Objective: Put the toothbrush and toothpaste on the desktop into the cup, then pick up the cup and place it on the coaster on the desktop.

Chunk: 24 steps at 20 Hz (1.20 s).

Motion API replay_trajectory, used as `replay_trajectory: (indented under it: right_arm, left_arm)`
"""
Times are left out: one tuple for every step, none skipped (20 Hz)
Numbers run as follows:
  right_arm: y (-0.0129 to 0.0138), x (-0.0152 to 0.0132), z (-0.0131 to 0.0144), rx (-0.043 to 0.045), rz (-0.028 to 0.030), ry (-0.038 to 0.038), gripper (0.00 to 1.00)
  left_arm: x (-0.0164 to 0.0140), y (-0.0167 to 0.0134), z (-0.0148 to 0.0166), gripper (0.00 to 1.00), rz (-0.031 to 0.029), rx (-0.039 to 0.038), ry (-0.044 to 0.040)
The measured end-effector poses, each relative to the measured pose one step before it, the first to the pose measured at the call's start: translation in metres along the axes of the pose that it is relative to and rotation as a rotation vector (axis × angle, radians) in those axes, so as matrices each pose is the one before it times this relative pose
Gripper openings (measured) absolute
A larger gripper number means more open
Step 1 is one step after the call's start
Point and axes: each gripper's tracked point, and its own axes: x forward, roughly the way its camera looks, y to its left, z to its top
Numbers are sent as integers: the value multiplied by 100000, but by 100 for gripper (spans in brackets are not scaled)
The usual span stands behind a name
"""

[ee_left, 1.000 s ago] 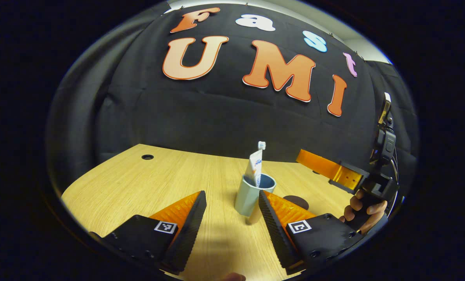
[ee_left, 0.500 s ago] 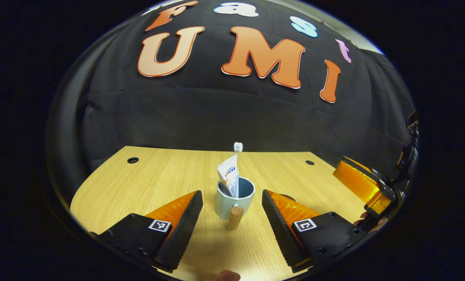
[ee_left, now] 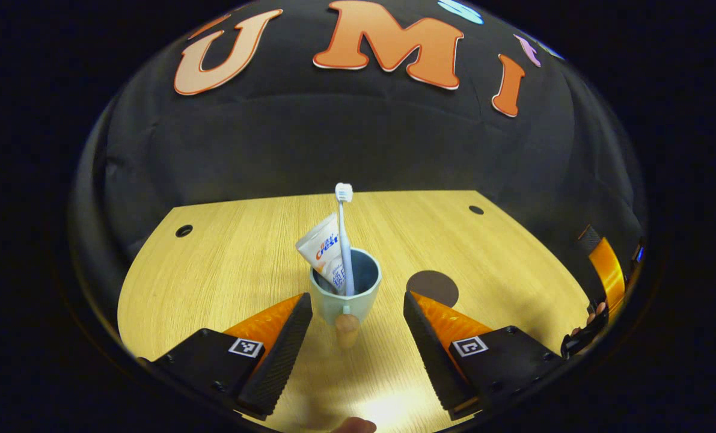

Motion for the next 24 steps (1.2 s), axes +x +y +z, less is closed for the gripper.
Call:
replay_trajectory:
  right_arm:
    - [-297, -463, 53, -58, -593, -368, 88]
    - [-551, -315, -175, -543, -717, -87, 88]
    - [-368, -293, -111, -687, -839, 269, 89]
    - [-262, -264, -152, -547, -497, 285, 89]
    - [-306, -248, -130, -424, -416, 520, 89]
    - [-280, -263, -198, -262, -423, 514, 89]
    - [-266, -212, -140, -267, -551, 338, 89]
    - [-446, -133, -170, -164, -911, 243, 89]
    - [-392, -74, -138, -127, -1001, 228, 89]
    - [-411, -174, -167, -120, -1022, 2, 89]
    - [-284, -181, 40, -28, -517, -330, 89]
    - [-252, -170, -2, 42, -612, -145, 89]
    - [-134, -169, 57, 176, -21, -174, 89]
    - [-29, -29, 57, 80, -112, -172, 89]
    - [-128, -173, 187, -6, -191, -286, 89]
    - [-116, -67, 154, -147, -175, -384, 89]
    - [-88, -62, 171, -165, -227, -407, 89]
    - [46, -183, 181, -148, 250, -590, 89]
    - [-27, -109, 91, -241, -165, -272, 89]
    - [-35, 30, -13, -142, 88, -85, 89]
    - [-21, -104, -181, -65, -73, 107, 89]
    - [-129, -96, -94, 77, -206, 255, 89]
    - [-3, -22, -47, 160, 33, 176, 89]
    - [31, 27, -7, 132, -154, 57, 89]
  left_arm:
    - [187, 58, -398, 99, 470, 206, 3706]
    - [-71, -44, -286, 99, -42, 261, 4036]
    - [-76, -4, -177, 99, 294, 880, 4266]
    - [-195, 156, -64, 99, 1598, 1174, 4757]
    - [-86, -75, 227, 99, 510, 816, 3486]
    - [-146, 2, -27, 99, 494, 400, 3729]
    - [12, 50, 136, 99, 456, 17, 2907]
    - [302, -40, 9, 99, 113, 449, 2449]
    - [69, 113, 61, 99, 1298, 392, 2317]
    - [128, 36, 223, 99, 1882, 708, 1440]
    - [-35, -6, 500, 99, 1809, 922, 717]
    - [-274, -210, 398, 99, 767, 1028, 951]
    - [-114, -161, 387, 99, 876, 863, 494]
    - [-20, 47, 108, 99, 494, 710, 866]
    - [29, -17, 72, 99, 566, 959, 1296]
    - [35, -31, 211, 99, 347, 446, 842]
    - [109, 126, 174, 94, 510, -49, 1502]
    - [-135, -7, 98, 87, -361, -345, 1697]
    - [32, 23, -161, 84, 57, -430, 1952]
    - [181, 70, 143, 83, -19, -320, 1492]
    - [349, 81, 279, 83, -164, -511, 1341]
    - [867, -15, -229, 85, -1460, -563, 1575]
    - [383, -339, -282, 80, 992, -785, 699]
    - [-746, -171, -341, 72, -95, 357, 240]
